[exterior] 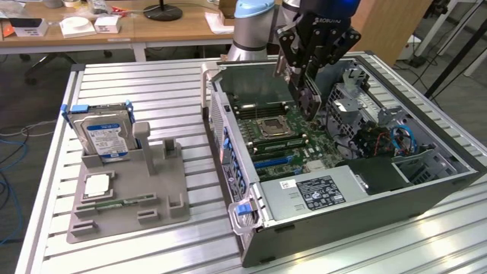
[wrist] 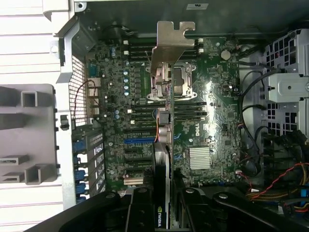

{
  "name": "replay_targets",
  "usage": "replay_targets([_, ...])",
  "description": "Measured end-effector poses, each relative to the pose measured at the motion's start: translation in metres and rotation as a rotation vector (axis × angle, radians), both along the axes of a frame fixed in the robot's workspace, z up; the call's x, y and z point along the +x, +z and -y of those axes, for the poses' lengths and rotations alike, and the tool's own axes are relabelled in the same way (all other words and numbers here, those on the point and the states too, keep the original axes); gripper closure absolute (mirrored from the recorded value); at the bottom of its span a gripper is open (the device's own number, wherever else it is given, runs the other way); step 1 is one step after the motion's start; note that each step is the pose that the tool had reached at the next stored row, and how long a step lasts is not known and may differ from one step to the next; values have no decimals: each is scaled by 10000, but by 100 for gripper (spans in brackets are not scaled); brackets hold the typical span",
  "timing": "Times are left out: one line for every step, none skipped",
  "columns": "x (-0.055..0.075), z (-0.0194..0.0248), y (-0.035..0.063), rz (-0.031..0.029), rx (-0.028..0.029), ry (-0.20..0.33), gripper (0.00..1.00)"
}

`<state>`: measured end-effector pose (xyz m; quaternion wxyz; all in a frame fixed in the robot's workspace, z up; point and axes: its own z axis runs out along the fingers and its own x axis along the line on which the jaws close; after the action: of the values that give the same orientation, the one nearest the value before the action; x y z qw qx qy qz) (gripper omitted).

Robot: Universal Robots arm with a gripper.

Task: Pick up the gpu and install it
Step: 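Pick up the gpu and move the gpu toward the slot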

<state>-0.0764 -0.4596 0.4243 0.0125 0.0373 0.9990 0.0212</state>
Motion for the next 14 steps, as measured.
replay_targets([7,0,0,0,0,0,74])
replay_targets([14,0,0,0,0,-1,74])
replay_targets([21,0,0,0,-1,-1,74])
replay_targets([28,0,0,0,0,0,74])
replay_targets([34,0,0,0,-1,-1,74])
replay_targets([40,0,0,0,-1,-1,74])
replay_targets([46,0,0,0,0,-1,74])
replay_targets([51,0,0,0,-1,0,74])
replay_targets([56,0,0,0,0,0,74])
replay_targets([60,0,0,0,-1,-1,74])
replay_targets([64,0,0,0,0,0,74])
replay_targets([67,0,0,0,0,0,74])
replay_targets([69,0,0,0,0,-2,74])
replay_targets([71,0,0,0,0,-1,74])
